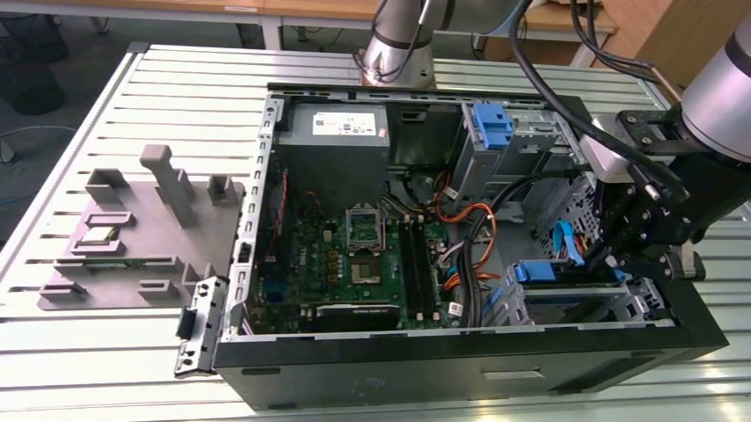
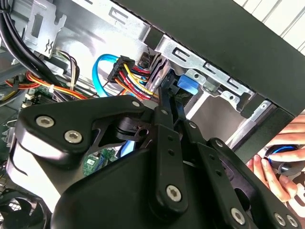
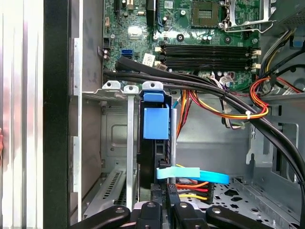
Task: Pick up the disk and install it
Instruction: 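Insert the second disk wire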
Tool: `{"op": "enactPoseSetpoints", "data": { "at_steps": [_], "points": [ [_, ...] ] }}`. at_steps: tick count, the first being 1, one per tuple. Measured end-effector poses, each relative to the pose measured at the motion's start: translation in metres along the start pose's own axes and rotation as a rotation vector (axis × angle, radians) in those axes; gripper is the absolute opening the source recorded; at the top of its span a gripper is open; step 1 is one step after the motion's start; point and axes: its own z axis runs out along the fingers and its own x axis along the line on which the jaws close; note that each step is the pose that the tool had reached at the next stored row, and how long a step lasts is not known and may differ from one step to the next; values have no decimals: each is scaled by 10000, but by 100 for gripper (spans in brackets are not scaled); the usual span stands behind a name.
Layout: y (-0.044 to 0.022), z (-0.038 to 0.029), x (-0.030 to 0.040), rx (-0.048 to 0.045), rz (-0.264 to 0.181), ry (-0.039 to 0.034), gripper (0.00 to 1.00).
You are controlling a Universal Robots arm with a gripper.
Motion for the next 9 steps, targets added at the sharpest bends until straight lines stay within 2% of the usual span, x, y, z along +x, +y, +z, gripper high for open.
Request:
{"op": "enactPoseSetpoints", "data": {
  "at_steps": [6, 7, 8, 9],
  "points": [
    [0, 2, 0, -1, 0, -5, 16],
    [1, 4, 0, -1, 1, -6, 18],
    [0, 4, 0, 0, 0, -6, 24],
    [0, 3, 0, 0, 0, -5, 24]
  ]
}}
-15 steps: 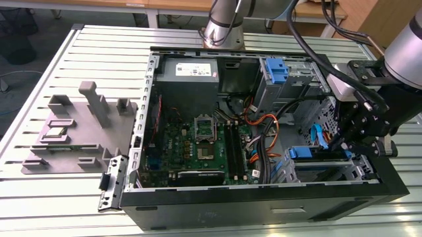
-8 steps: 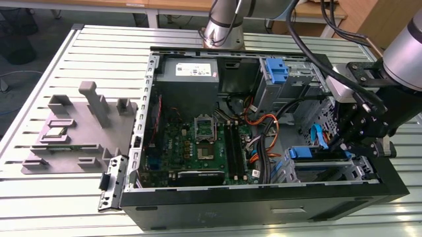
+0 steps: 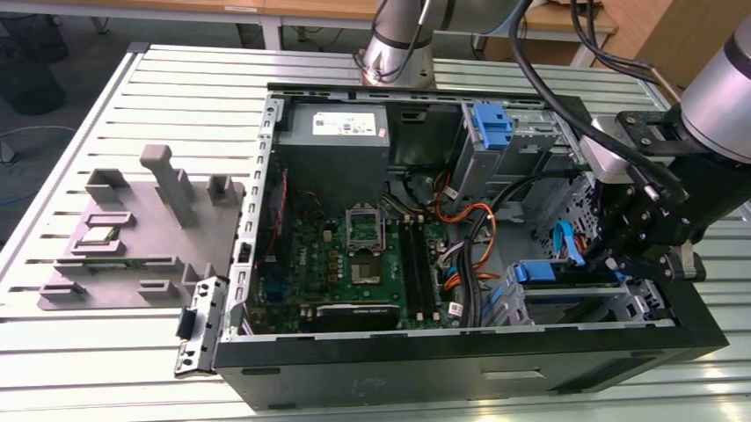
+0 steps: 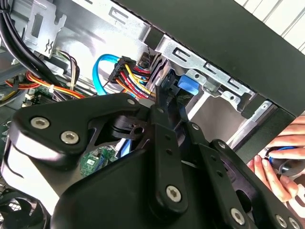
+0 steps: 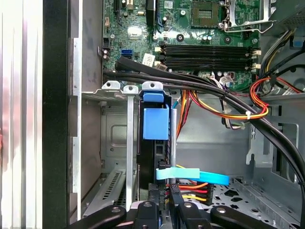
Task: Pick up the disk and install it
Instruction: 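Insert the second disk wire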
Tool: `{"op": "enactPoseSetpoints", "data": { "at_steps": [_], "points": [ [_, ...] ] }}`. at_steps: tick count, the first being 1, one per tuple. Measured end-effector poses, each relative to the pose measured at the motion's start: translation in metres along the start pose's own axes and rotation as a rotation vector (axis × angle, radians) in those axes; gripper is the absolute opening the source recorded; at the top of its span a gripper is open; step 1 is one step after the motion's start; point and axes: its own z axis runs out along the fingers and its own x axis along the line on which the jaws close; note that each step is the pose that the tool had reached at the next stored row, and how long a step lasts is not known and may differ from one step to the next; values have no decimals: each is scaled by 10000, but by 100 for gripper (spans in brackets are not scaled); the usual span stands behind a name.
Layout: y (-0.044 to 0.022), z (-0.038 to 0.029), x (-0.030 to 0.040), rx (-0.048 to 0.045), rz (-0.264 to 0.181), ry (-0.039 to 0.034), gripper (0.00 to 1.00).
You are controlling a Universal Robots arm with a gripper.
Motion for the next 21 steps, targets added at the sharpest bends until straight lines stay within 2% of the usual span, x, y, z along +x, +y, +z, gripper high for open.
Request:
{"op": "enactPoseSetpoints", "data": {
  "at_steps": [4, 11, 14, 21],
  "points": [
    [0, -16, 0, 0, 0, 6, 24],
    [-4, -172, -3, 0, 0, 2, 24],
    [-5, -216, -3, 0, 0, 4, 24],
    [-5, -224, -4, 0, 0, 2, 24]
  ]
}}
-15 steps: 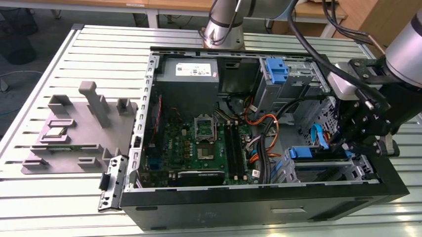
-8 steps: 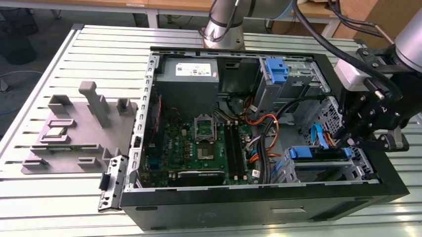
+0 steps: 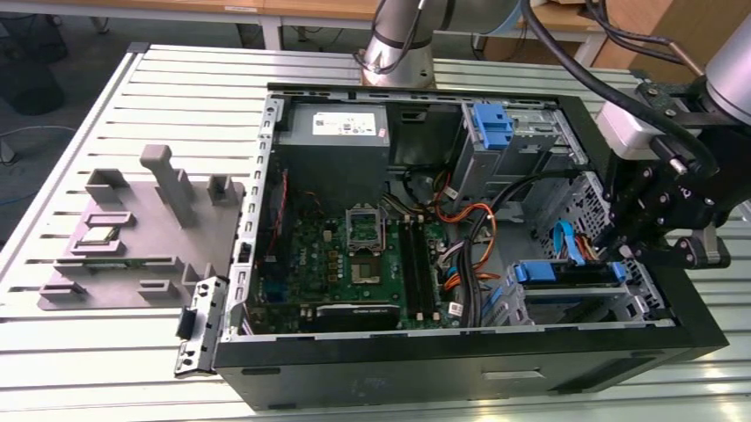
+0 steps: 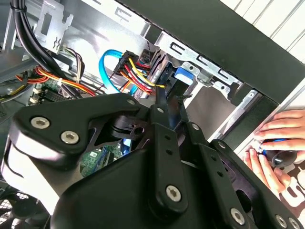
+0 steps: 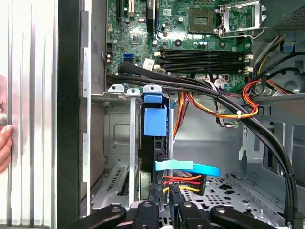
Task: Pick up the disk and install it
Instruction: 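Insert the second disk wire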
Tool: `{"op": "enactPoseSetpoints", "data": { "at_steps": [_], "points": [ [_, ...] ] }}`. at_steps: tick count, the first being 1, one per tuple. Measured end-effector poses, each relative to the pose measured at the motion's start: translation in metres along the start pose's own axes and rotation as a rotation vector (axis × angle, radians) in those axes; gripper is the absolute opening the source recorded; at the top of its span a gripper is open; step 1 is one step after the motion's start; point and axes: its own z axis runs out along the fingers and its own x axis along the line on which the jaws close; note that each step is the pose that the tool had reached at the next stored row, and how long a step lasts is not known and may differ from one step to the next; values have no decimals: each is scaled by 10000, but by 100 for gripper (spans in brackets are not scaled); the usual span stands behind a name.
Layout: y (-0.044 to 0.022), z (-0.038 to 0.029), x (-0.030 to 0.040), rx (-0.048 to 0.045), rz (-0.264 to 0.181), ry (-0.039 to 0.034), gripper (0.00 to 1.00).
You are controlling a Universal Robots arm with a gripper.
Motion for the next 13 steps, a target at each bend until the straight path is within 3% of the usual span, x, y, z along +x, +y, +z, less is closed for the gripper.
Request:
{"op": "enactPoseSetpoints", "data": {
  "at_steps": [13],
  "points": [
    [0, -7, 0, 0, 0, 1, 23]
  ]
}}
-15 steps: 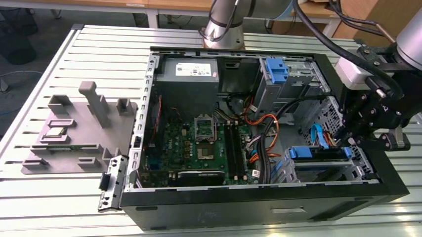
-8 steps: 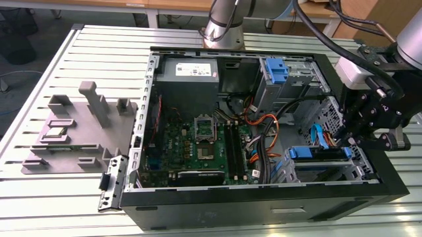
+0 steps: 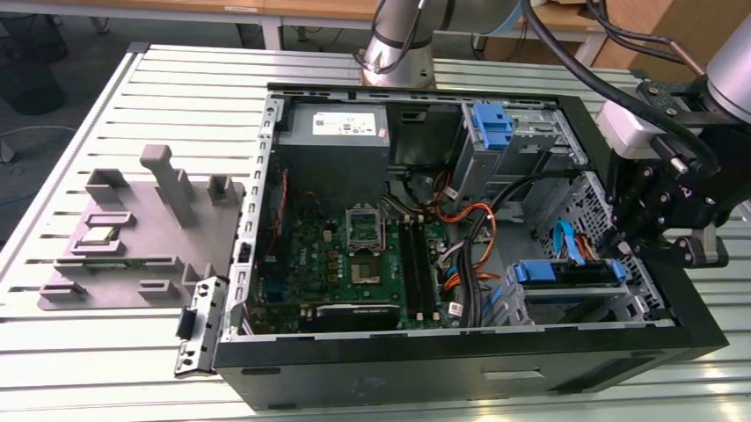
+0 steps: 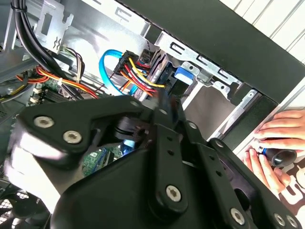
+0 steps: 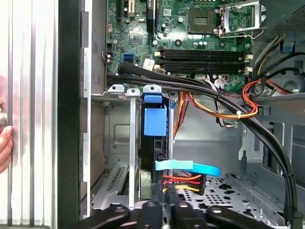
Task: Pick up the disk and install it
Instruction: 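Insert the second disk wire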
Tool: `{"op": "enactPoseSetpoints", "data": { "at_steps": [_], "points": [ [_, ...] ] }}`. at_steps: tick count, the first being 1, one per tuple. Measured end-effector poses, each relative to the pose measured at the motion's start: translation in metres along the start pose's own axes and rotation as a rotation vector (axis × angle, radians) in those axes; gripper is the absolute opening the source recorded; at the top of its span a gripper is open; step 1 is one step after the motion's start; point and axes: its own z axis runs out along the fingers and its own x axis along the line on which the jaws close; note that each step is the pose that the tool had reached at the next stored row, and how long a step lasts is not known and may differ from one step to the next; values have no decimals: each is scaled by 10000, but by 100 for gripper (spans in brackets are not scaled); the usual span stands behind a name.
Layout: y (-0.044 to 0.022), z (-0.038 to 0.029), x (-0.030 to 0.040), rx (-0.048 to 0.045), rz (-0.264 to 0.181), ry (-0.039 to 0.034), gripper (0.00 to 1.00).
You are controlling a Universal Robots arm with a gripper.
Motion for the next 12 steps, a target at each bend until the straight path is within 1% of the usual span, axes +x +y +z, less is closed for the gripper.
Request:
{"op": "enactPoseSetpoints", "data": {
  "at_steps": [1, 2, 3, 12],
  "points": [
    [0, -1, 0, 0, 0, 1, 16],
    [0, -1, 0, 0, 0, 0, 16],
    [0, -2, 0, 0, -1, 0, 10],
    [-1, -17, 0, 0, 0, 0, 10]
  ]
}}
